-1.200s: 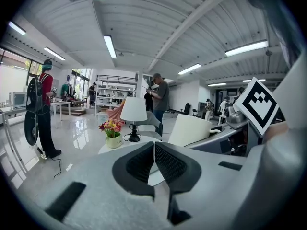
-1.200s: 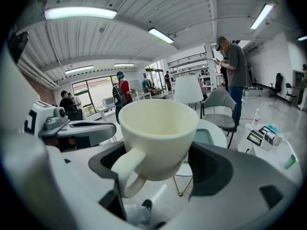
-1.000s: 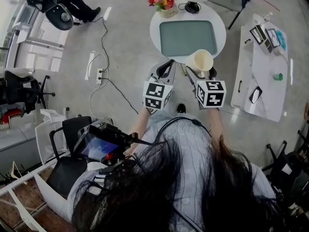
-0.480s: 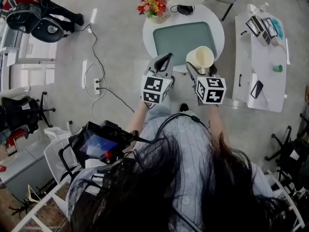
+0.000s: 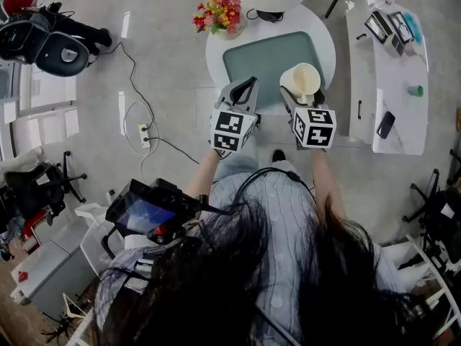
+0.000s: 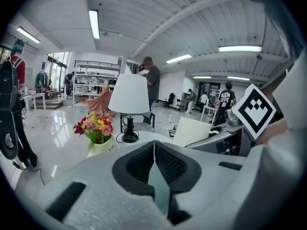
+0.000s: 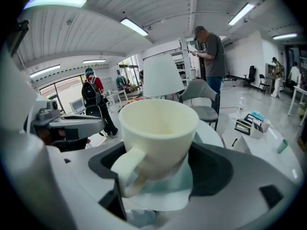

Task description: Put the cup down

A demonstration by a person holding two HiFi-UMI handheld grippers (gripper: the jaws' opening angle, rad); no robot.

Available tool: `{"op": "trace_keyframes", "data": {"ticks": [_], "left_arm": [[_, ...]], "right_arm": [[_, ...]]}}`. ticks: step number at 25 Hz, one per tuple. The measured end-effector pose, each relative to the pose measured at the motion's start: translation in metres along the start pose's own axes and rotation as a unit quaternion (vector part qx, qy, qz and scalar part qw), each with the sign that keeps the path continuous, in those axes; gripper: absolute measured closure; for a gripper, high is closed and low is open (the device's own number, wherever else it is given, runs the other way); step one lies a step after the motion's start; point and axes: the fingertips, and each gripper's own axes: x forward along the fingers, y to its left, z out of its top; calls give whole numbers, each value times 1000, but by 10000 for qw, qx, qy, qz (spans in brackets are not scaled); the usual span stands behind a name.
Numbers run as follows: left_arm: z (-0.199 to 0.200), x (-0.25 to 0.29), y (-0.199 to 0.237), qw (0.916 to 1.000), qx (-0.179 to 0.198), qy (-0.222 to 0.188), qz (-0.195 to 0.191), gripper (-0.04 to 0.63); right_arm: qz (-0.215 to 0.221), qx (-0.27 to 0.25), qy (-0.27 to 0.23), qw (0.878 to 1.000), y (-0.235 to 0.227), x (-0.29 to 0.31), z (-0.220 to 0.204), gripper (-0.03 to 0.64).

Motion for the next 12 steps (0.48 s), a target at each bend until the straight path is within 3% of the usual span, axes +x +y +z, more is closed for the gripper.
{"op": "trace_keyframes", "data": {"ticks": [12], "left_arm": [[-8,42,20,9989,150,284,-333,577]], "right_arm": [[-320,55,266,9991,-30,58,-4,233]]}}
